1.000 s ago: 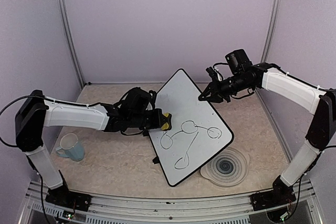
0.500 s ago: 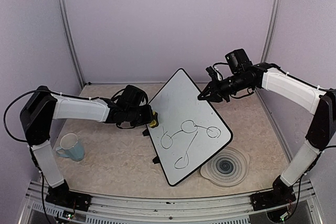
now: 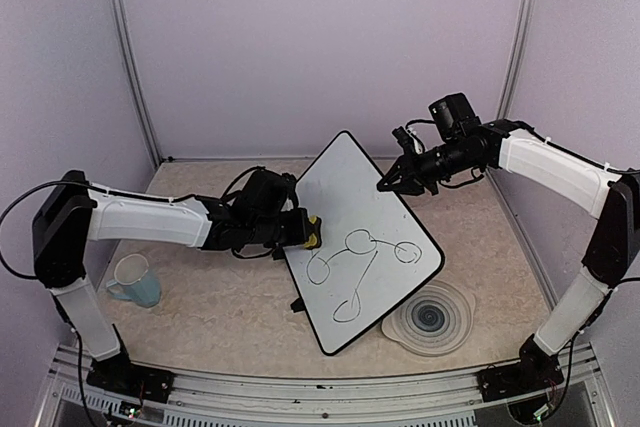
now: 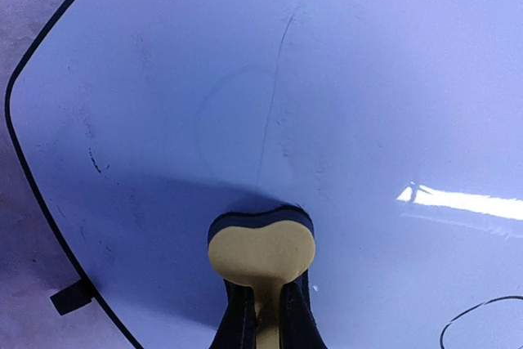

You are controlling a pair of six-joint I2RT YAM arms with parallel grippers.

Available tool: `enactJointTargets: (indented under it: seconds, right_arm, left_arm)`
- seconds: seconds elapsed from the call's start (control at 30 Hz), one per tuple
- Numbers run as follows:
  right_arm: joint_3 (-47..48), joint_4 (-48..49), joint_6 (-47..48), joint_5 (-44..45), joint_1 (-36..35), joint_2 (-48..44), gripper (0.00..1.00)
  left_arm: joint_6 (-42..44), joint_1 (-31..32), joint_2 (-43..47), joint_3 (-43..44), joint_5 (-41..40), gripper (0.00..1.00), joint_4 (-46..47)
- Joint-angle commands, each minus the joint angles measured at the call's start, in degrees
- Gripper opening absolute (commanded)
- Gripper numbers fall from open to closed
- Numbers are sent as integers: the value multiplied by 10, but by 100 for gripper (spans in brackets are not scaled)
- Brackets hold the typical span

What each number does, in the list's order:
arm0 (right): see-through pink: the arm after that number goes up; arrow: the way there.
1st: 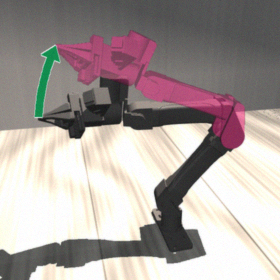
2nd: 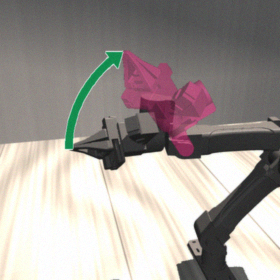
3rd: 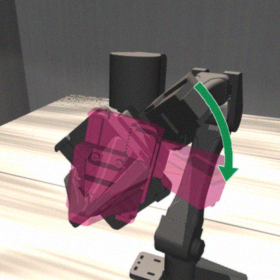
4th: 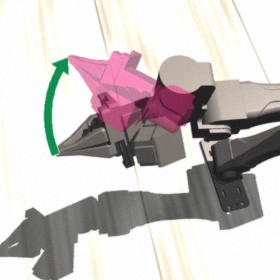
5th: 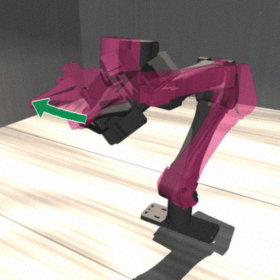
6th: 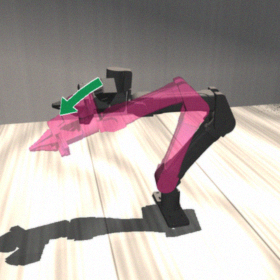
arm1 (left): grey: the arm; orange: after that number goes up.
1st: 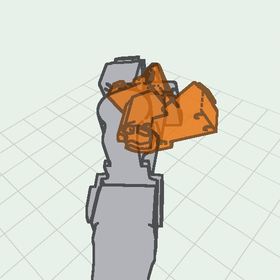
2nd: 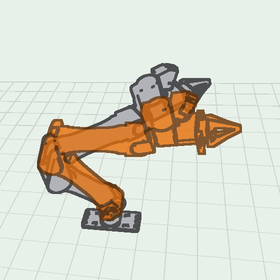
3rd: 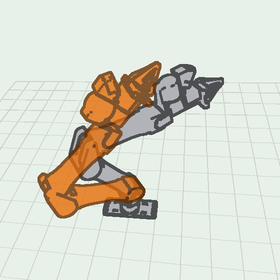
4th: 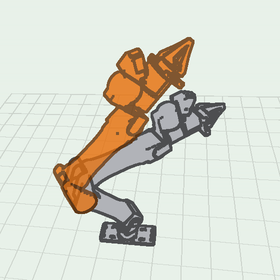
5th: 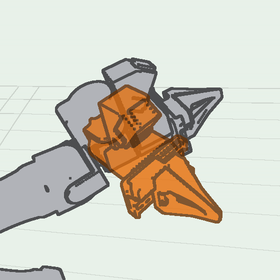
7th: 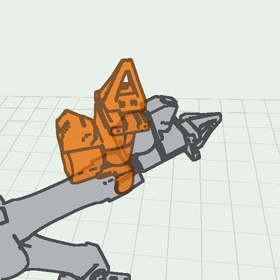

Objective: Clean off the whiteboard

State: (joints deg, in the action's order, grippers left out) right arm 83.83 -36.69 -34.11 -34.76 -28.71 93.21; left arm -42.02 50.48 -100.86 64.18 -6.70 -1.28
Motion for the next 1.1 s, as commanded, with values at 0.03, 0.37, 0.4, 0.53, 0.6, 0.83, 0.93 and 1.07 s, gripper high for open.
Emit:
enactJointTargets:
  seconds: [0.03,0.37,0.4,0.53,0.6,0.83,0.93,1.07]
  right_arm:
    - [-3,42,49,-2,-13,4,0]
    - [-10,40,39,23,-9,-4,0]
    - [-13,44,36,24,-9,-5,0]
    - [-23,59,29,22,-9,-4,0]
    - [-26,66,28,29,-9,-2,0]
    - [-9,86,34,64,-4,21,0]
    - [2,93,31,68,1,29,0]
    - [12,81,31,66,2,31,0]
  left_arm:
    - [-43,32,-15,-74,100,0,56]
    - [-101,11,0,-133,32,0,25]
    - [-103,8,0,-133,36,0,27]
    - [-95,-14,-12,-107,46,0,31]
    - [-79,-23,-31,-77,50,0,26]
    - [-44,-47,-134,21,82,0,33]
    - [-35,-63,-158,50,90,0,31]
    - [-12,-68,-137,51,106,0,28]
